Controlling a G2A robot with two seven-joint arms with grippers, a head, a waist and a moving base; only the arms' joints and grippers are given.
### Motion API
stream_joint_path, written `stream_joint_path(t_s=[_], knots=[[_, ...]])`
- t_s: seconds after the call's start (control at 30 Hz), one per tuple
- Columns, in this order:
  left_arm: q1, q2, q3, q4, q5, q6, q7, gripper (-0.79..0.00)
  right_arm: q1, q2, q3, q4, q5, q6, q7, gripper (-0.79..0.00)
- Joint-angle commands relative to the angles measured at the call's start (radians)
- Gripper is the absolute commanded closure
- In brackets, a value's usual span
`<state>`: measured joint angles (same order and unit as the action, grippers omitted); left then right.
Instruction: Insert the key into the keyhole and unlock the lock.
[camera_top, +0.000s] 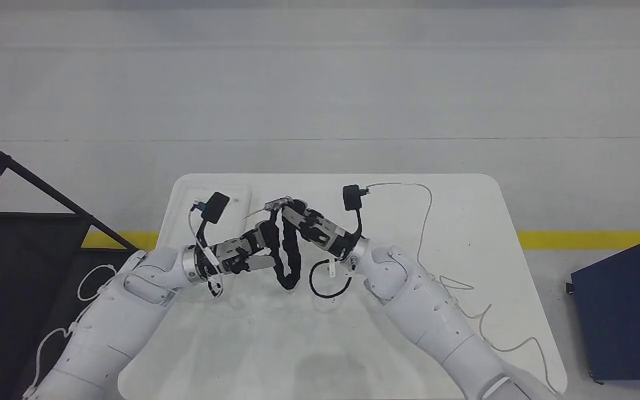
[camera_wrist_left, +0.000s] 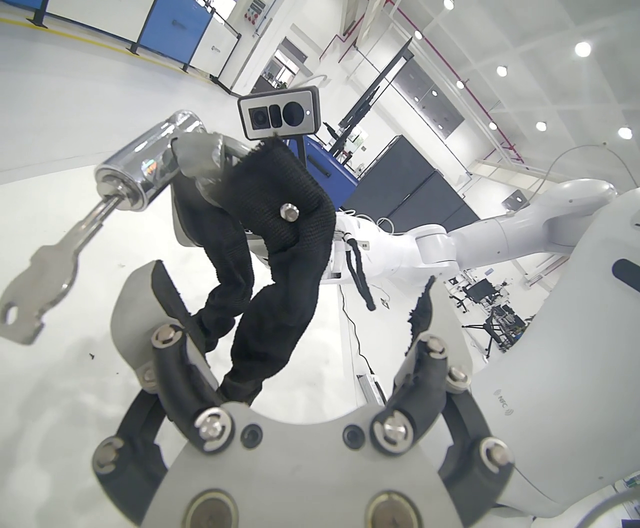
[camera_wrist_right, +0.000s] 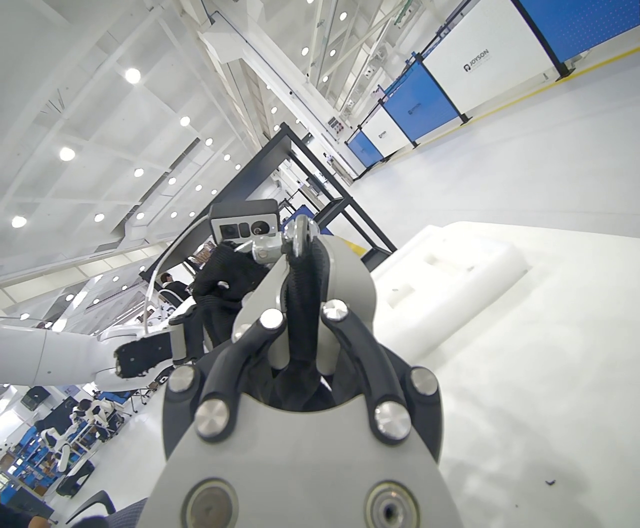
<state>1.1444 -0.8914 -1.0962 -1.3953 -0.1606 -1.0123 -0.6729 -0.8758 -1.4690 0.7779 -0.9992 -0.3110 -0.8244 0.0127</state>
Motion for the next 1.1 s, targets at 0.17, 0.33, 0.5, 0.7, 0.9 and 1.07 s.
stream_joint_path(t_s=[0.17,0.33,0.5,0.7,0.9,1.07], knots=[[-0.006,-0.010,0.015,0.012,0.046,0.000,0.004,-0.120,-0.001,-0.009,0.006,0.012,-0.009,-0.014,-0.001,0.000],[-0.007,-0.013,0.015,0.019,0.062,0.000,0.009,0.000,-0.003,-0.013,0.012,0.017,-0.015,-0.018,0.001,0.000],[-0.008,-0.015,0.011,0.025,0.079,0.000,0.012,0.000,-0.008,-0.018,0.018,0.022,-0.017,-0.023,0.002,0.000],[-0.008,-0.017,0.007,0.020,0.096,0.000,0.018,0.000,-0.015,-0.021,0.029,0.028,-0.026,-0.028,0.004,0.000],[-0.003,-0.016,-0.002,0.013,0.108,0.000,0.023,0.000,-0.024,-0.022,0.045,0.035,-0.031,-0.033,0.005,0.000],[0.003,-0.012,-0.021,-0.005,0.121,0.000,0.026,0.000,-0.037,-0.017,0.071,0.039,-0.032,-0.045,0.004,0.000]])
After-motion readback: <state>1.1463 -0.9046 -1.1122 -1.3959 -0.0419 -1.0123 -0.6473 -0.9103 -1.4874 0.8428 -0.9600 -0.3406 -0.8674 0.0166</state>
